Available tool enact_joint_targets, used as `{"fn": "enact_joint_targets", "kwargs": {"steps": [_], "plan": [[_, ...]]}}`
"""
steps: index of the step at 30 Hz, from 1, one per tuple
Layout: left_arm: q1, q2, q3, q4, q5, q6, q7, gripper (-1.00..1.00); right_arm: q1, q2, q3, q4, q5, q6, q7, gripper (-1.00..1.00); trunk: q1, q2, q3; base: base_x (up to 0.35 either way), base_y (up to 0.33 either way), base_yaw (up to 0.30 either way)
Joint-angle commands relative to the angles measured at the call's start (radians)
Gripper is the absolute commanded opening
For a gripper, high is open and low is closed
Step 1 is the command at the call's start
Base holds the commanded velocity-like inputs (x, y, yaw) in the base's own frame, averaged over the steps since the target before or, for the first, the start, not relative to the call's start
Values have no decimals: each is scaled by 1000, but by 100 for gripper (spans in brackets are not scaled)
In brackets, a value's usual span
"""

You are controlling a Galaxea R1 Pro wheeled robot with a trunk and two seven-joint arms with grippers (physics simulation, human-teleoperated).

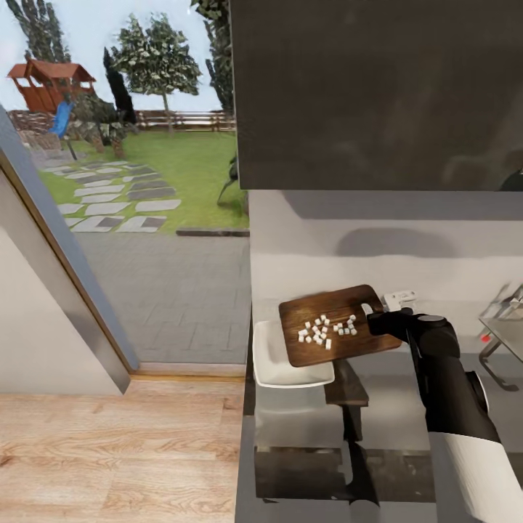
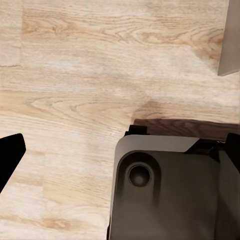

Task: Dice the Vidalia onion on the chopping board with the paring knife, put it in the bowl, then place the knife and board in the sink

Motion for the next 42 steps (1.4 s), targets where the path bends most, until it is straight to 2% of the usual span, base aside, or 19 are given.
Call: {"fn": "enact_joint_targets", "kwargs": {"steps": [1, 5, 7, 18, 22, 32, 42], "plan": [[-2, -1, -9, 5, 9, -7, 1, 100, -1, 0, 1, -1, 12, 3, 11, -100, 1, -2, -2, 0, 0, 0], [-2, -1, -9, 5, 10, -7, 1, 100, -1, 0, 40, -1, 17, 4, 10, -100, 1, -2, -2, 0, 0, 0], [-2, -1, -9, 5, 9, -7, 1, 100, -1, 0, 47, -2, 17, 4, 9, -100, 1, -2, -2, 0, 0, 0], [-2, -9, -9, 5, 9, -7, 1, 100, -3, 8, 55, -38, 17, 5, 8, -100, 1, -2, -2, 0, 0, 0], [-2, -9, -9, 5, 10, -7, 1, 100, -4, 8, 90, -49, 17, 7, 7, -100, 1, -2, -2, 0, 0, 0], [-2, -9, -9, 5, 10, -7, 1, 100, -6, 11, 124, -50, 17, 9, -33, -100, 1, -2, -2, 0, 0, 0], [-2, -9, -9, 5, 9, -7, 1, 100, -6, 12, 129, -50, 17, 9, -71, -100, 1, -2, -2, 0, 0, 0]]}}
